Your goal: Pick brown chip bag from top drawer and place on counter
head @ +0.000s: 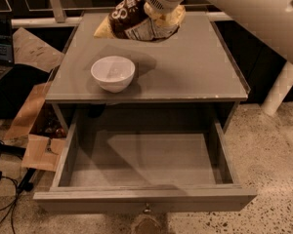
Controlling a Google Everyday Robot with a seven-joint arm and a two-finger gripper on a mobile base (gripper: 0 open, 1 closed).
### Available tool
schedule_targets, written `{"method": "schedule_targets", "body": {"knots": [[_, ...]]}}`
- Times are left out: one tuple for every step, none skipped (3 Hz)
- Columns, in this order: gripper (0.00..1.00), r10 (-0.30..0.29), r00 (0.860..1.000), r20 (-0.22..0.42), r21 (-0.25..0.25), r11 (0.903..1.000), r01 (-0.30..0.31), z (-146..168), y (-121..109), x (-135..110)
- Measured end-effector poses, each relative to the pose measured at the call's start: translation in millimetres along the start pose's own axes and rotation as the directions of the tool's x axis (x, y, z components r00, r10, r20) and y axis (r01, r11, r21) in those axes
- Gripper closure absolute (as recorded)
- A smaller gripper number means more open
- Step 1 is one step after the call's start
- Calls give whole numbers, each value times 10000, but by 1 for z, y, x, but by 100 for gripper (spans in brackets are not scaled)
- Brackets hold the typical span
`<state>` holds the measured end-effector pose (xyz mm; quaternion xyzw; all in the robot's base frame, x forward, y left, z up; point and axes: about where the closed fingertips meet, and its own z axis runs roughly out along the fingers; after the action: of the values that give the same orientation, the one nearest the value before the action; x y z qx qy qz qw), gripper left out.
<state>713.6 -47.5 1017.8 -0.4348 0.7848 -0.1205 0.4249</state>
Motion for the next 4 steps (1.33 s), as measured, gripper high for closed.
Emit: {"method": "schedule_targets", "body": {"knots": [[100, -65, 9998, -174, 42, 10000, 66, 17, -3, -6], [100, -134, 9992, -386, -19, 9999, 133, 31, -4, -9], [100, -92, 9971, -755, -29, 10000, 90, 40, -5, -4], [100, 15, 9926, -1214, -19, 10000, -18, 48, -6, 7]]}}
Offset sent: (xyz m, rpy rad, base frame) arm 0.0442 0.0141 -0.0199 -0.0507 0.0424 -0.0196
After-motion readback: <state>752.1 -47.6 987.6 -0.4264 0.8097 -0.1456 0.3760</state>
